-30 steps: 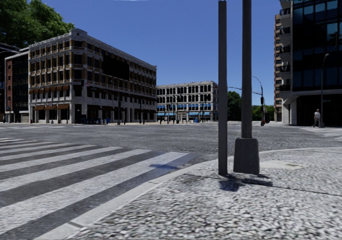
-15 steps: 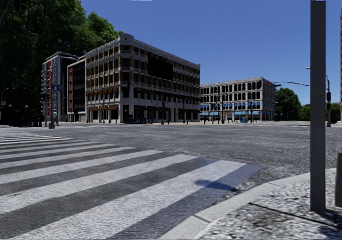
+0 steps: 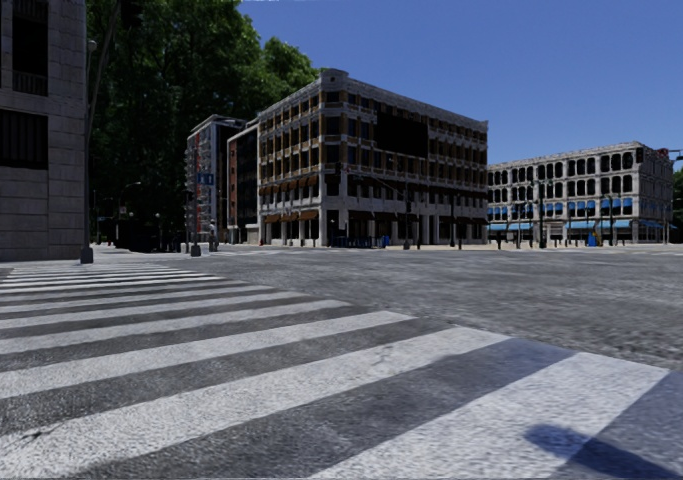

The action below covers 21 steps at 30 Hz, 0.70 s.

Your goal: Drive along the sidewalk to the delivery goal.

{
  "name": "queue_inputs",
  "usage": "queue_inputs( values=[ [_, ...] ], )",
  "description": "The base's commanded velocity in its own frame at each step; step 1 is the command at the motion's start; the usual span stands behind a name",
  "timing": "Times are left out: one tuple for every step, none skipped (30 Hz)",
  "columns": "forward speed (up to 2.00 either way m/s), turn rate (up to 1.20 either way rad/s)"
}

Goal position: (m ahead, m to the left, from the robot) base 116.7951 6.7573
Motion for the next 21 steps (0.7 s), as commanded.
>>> queue_inputs(
  values=[
    [1.35, 0.55],
    [1.35, 0.55],
    [1.33, 0.55],
    [1.31, 0.55],
    [1.31, 0.55],
    [1.31, 0.55],
    [1.31, 0.55],
    [1.31, 0.55],
    [1.30, 0.55],
    [1.29, 0.55],
    [1.29, 0.55],
    [1.29, 0.55],
    [1.29, 0.55],
    [1.29, 0.55],
    [1.29, 0.55],
    [1.44, 0.55],
    [1.68, 0.55],
    [2.00, 0.55],
    [2.00, 0.55],
    [2.00, 0.55],
    [2.00, 0.55]
  ],
)
